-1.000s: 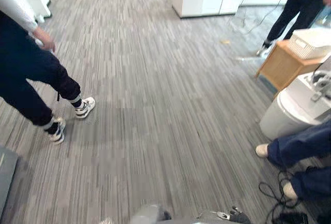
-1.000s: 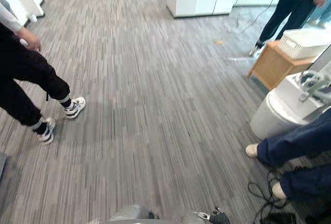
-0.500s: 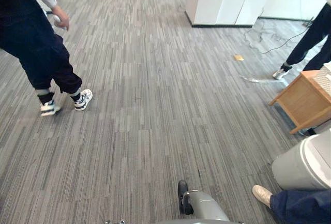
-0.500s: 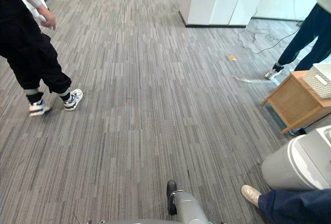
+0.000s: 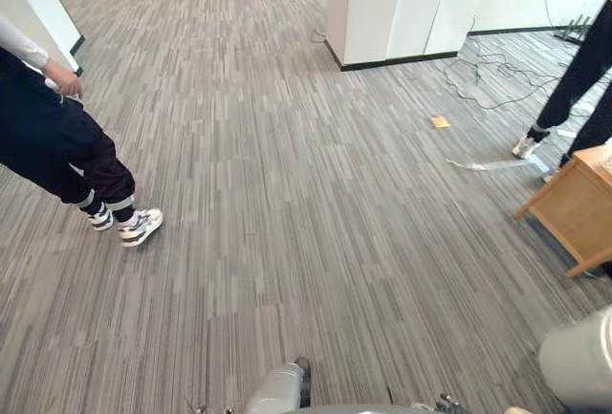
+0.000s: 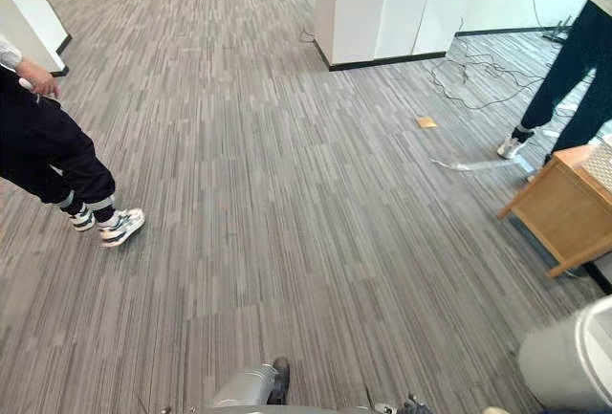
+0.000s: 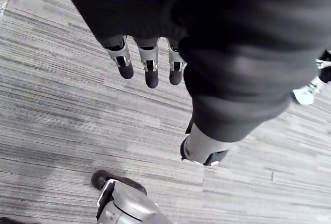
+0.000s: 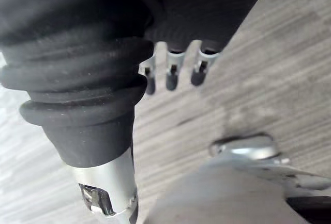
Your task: Organize washtable
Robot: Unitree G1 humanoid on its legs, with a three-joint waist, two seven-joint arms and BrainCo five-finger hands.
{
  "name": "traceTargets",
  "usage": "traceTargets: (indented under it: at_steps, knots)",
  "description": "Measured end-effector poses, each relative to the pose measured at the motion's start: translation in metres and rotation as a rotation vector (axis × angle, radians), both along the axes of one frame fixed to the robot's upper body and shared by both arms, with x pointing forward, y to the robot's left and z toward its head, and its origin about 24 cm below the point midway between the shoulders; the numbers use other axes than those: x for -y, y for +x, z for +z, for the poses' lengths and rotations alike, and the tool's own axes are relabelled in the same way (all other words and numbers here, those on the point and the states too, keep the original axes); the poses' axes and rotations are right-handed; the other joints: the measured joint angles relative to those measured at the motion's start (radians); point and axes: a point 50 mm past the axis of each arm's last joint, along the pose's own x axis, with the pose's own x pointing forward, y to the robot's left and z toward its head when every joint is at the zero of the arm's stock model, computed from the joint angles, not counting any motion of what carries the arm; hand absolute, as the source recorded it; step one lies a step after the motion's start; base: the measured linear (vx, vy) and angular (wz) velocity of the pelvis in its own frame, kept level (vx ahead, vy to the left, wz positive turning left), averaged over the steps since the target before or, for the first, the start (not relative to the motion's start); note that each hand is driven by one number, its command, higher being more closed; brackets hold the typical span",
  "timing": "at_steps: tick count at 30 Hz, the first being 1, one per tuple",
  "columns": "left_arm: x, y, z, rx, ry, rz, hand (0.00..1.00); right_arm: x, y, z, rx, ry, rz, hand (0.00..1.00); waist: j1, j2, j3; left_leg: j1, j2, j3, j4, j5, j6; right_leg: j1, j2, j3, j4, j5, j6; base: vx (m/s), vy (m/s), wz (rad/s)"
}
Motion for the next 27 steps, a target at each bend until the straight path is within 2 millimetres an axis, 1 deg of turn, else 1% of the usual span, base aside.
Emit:
traceTargets:
  at_steps: [1, 2, 3, 4, 5, 6, 7, 8, 9, 10, 11, 12, 13, 14, 15, 16, 24, 27]
  knots:
    - [-0.002, -0.005, 0.0, -0.017, 0.003, 0.001, 0.0, -0.004, 0.0, -0.001, 0.004, 0.013, -0.013, 0.0, -0.002, -0.01, -0.002, 0.034, -0.012, 0.025, -0.018, -0.012, 0.026, -0.069, -0.009, 0.02, 0.175, 0.005, 0.036, 0.46, 0.215, -0.41]
    - [-0.003, -0.008, -0.001, -0.028, 0.003, -0.001, 0.0, -0.004, 0.0, -0.001, 0.007, 0.013, -0.019, 0.0, -0.008, -0.014, -0.002, 0.058, -0.02, 0.03, -0.027, -0.021, 0.032, -0.098, -0.012, 0.021, 0.266, 0.026, 0.073, 0.41, 0.2, -0.34]
    - [-0.005, -0.01, -0.001, -0.041, 0.001, -0.005, 0.0, -0.006, 0.001, -0.001, 0.019, 0.018, -0.036, 0.0, -0.012, -0.022, 0.007, 0.12, -0.033, 0.029, -0.051, -0.041, 0.049, -0.141, -0.022, 0.016, 0.408, 0.058, 0.103, 0.45, 0.192, -0.25]
    - [-0.007, -0.008, -0.001, -0.041, 0.005, -0.017, 0.0, -0.007, 0.0, -0.001, 0.016, 0.021, -0.037, 0.0, -0.012, -0.027, 0.017, 0.2, -0.039, 0.032, -0.08, -0.056, 0.055, -0.156, -0.033, -0.009, 0.496, 0.045, 0.079, 0.43, 0.165, -0.16]
    - [-0.007, -0.008, -0.001, -0.041, 0.006, -0.027, 0.0, -0.007, -0.002, -0.001, 0.01, 0.022, -0.036, 0.0, -0.015, -0.019, 0.021, 0.237, -0.037, 0.032, -0.099, -0.059, 0.057, -0.158, -0.043, -0.035, 0.501, 0.035, 0.062, 0.34, 0.102, 0.01]
    - [-0.007, -0.007, -0.001, -0.038, 0.004, -0.035, 0.0, -0.008, -0.004, -0.002, 0.005, 0.025, -0.037, 0.0, -0.019, -0.02, 0.02, 0.288, -0.033, 0.029, -0.136, -0.06, 0.059, -0.16, -0.055, -0.074, 0.473, 0.022, 0.04, 0.21, 0.043, 0.19]
    - [-0.008, -0.005, 0.0, -0.029, -0.001, -0.036, 0.0, -0.009, -0.004, -0.002, 0.006, 0.026, -0.036, 0.0, -0.032, -0.019, 0.018, 0.334, -0.022, 0.02, -0.173, -0.061, 0.057, -0.164, -0.059, -0.122, 0.379, 0.014, 0.028, 0.25, 0.04, 0.2]
    - [-0.008, -0.002, 0.0, -0.021, -0.002, -0.033, 0.0, -0.012, -0.004, -0.002, 0.006, 0.033, -0.034, 0.0, -0.032, -0.019, 0.014, 0.35, -0.011, 0.018, -0.191, -0.063, 0.054, -0.172, -0.057, -0.143, 0.283, 0.016, 0.027, 0.3, 0.044, 0.18]
    - [-0.009, 0.0, 0.0, -0.013, 0.001, -0.034, 0.0, -0.013, -0.003, -0.003, 0.007, 0.037, -0.035, 0.0, -0.035, -0.025, 0.01, 0.354, -0.006, 0.016, -0.199, -0.07, 0.041, -0.187, -0.055, -0.15, 0.129, 0.042, 0.036, 0.26, 0.033, 0.09]
    - [-0.01, 0.0, 0.0, -0.013, 0.005, -0.033, 0.0, -0.014, -0.004, -0.003, 0.004, 0.038, -0.037, 0.0, -0.034, -0.032, 0.006, 0.356, -0.008, 0.017, -0.201, -0.074, 0.034, -0.189, -0.052, -0.149, 0.045, 0.082, 0.032, 0.3, 0.011, 0.05]
    - [-0.014, -0.001, 0.001, -0.014, 0.014, -0.03, 0.0, -0.018, -0.007, -0.004, -0.004, 0.049, -0.042, 0.0, -0.033, -0.046, -0.002, 0.371, -0.02, 0.015, -0.209, -0.083, 0.019, -0.181, -0.058, -0.14, -0.082, 0.214, 0.021, 0.27, -0.014, 0.05]
    - [-0.012, -0.002, 0.0, -0.02, 0.01, -0.016, 0.0, -0.017, -0.007, -0.004, -0.004, 0.045, -0.043, 0.0, -0.035, -0.048, -0.008, 0.392, -0.018, 0.007, -0.209, -0.09, 0.006, -0.158, -0.057, -0.139, -0.109, 0.287, 0.042, 0.42, -0.026, 0.02]
    - [-0.007, -0.004, -0.001, -0.023, -0.003, -0.011, 0.0, -0.012, -0.012, -0.003, -0.019, 0.035, -0.037, 0.0, -0.033, -0.02, -0.023, 0.408, -0.003, -0.003, -0.213, -0.088, -0.004, -0.127, -0.044, -0.142, -0.149, 0.3, 0.03, 0.34, -0.025, 0.0]
    - [-0.004, -0.005, -0.001, -0.025, -0.01, -0.009, 0.0, -0.01, -0.014, -0.003, -0.025, 0.03, -0.035, 0.0, -0.032, -0.014, -0.037, 0.422, 0.007, -0.006, -0.223, -0.091, -0.011, -0.098, -0.036, -0.146, -0.184, 0.302, 0.029, 0.41, -0.037, -0.03]
    - [-0.001, -0.002, -0.002, -0.021, -0.019, -0.013, 0.0, -0.007, -0.013, -0.003, -0.024, 0.022, -0.031, 0.0, -0.035, -0.003, -0.041, 0.444, 0.018, -0.008, -0.23, -0.097, -0.023, -0.068, -0.026, -0.152, -0.22, 0.307, 0.027, 0.2, -0.028, -0.01]
    - [-0.007, 0.001, -0.001, -0.05, 0.006, -0.174, 0.0, -0.013, -0.015, -0.005, -0.059, 0.029, 0.046, 0.0, -0.036, -0.016, -0.033, 0.423, -0.012, -0.059, -0.311, -0.046, -0.027, 0.003, -0.083, -0.175, -0.362, 0.361, 0.071, 0.14, -0.022, 0.01]
    - [-0.007, 0.001, -0.001, -0.049, 0.007, -0.173, 0.0, -0.013, -0.015, -0.005, -0.058, 0.026, 0.044, 0.0, -0.037, -0.016, -0.033, 0.417, -0.011, -0.059, -0.314, -0.046, -0.027, -0.006, -0.082, -0.174, -0.363, 0.36, 0.072, 0.0, 0.0, 0.0]
    - [-0.007, 0.001, -0.001, -0.047, 0.008, -0.171, 0.0, -0.011, -0.015, -0.004, -0.057, 0.021, 0.041, 0.0, -0.037, -0.016, -0.034, 0.392, -0.007, -0.059, -0.321, -0.046, -0.027, -0.036, -0.079, -0.174, -0.363, 0.36, 0.071, 0.0, 0.0, 0.0]
